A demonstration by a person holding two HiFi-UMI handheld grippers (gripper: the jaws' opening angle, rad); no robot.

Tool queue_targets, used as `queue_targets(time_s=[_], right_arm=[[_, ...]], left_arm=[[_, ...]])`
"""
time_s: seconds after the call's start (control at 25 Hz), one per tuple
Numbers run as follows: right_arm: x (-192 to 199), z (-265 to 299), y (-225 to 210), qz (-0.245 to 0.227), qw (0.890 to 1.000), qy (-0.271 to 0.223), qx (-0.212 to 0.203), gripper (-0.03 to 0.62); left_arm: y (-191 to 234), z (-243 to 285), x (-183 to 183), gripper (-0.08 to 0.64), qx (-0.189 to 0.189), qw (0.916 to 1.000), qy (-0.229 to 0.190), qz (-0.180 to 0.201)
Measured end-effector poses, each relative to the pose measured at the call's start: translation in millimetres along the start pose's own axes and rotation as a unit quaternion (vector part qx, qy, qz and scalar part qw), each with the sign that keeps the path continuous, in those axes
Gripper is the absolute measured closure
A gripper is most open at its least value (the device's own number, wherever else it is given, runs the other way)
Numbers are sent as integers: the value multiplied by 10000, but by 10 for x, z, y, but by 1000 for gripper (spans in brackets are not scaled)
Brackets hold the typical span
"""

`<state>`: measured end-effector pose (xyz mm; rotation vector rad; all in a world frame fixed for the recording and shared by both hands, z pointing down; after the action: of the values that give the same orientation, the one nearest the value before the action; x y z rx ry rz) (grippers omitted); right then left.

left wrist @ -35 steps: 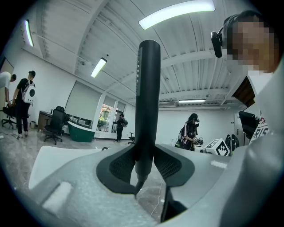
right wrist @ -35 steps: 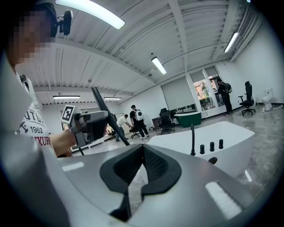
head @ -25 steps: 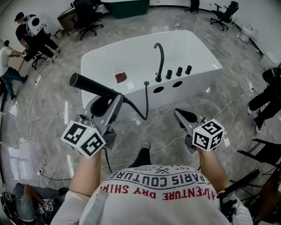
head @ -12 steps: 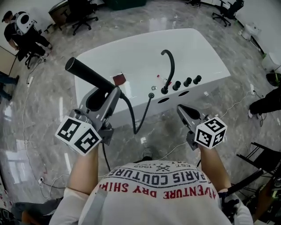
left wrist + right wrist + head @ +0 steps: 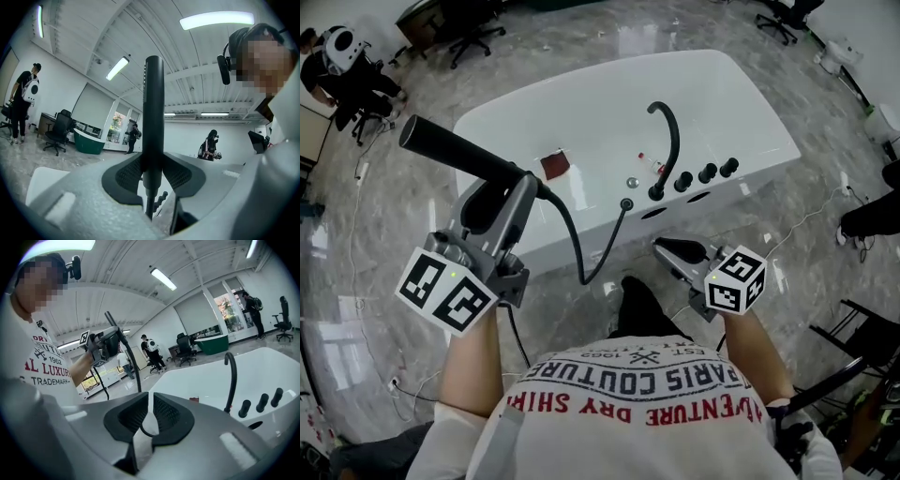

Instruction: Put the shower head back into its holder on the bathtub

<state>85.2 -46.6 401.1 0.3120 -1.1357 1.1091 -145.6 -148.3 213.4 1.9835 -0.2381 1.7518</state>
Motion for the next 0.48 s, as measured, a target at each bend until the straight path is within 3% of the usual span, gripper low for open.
queue_targets(time_s=[0.28,0.48], right_arm=[[370,689,251,-431,9911,682,-1062,466],[691,1170,589,-293,9831,835,-1603,363]], left_arm=[[165,62,-104,422,-147,9999,-26,-8],[158,82,-93,422,-207,9997,29,-87]])
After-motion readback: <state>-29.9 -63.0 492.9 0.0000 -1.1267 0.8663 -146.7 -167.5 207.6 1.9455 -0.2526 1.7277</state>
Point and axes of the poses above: the fingertips, and each gripper's own axes: z forward along the fingers, y to its left, x out of its underside, the point moved 4 cm from there along -z, backward along the fingers, and after that the axes turned 12 degrees about x, right-handed, at the moved point
